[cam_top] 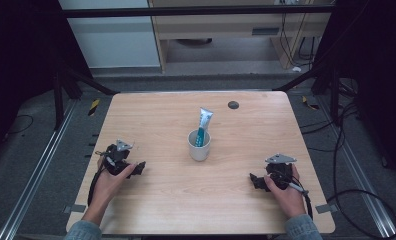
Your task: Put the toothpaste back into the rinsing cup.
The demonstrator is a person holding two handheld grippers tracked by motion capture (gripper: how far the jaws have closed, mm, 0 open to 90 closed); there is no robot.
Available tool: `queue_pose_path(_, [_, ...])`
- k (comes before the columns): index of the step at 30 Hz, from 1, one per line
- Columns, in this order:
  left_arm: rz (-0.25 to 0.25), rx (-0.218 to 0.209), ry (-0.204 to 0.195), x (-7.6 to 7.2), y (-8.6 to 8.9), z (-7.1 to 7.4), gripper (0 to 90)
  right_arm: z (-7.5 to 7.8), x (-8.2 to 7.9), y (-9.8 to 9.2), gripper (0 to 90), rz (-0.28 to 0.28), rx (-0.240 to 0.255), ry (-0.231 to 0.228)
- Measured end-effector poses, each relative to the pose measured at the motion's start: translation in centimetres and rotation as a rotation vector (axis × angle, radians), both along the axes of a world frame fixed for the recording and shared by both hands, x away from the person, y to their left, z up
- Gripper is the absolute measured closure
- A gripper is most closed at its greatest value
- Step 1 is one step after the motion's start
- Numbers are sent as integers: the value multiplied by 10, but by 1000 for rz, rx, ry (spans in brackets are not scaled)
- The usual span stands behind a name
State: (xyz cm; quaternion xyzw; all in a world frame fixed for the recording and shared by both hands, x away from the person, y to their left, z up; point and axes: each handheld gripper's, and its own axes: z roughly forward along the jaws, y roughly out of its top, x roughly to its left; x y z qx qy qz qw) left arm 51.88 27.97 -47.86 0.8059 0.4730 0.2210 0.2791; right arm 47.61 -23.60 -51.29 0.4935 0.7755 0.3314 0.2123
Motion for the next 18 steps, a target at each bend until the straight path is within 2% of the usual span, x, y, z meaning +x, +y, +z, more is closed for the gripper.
queue_pose_path(8, [11,20,-22,8,14,-6,58,0,0,0,4,0,0,0])
queue_pose_path(12, [26,3,-37,12,20,-8,58,0,0,0,4,0,0,0])
queue_pose_path(18, [38,0,-43,21,25,-12,58,0,0,0,4,0,0,0])
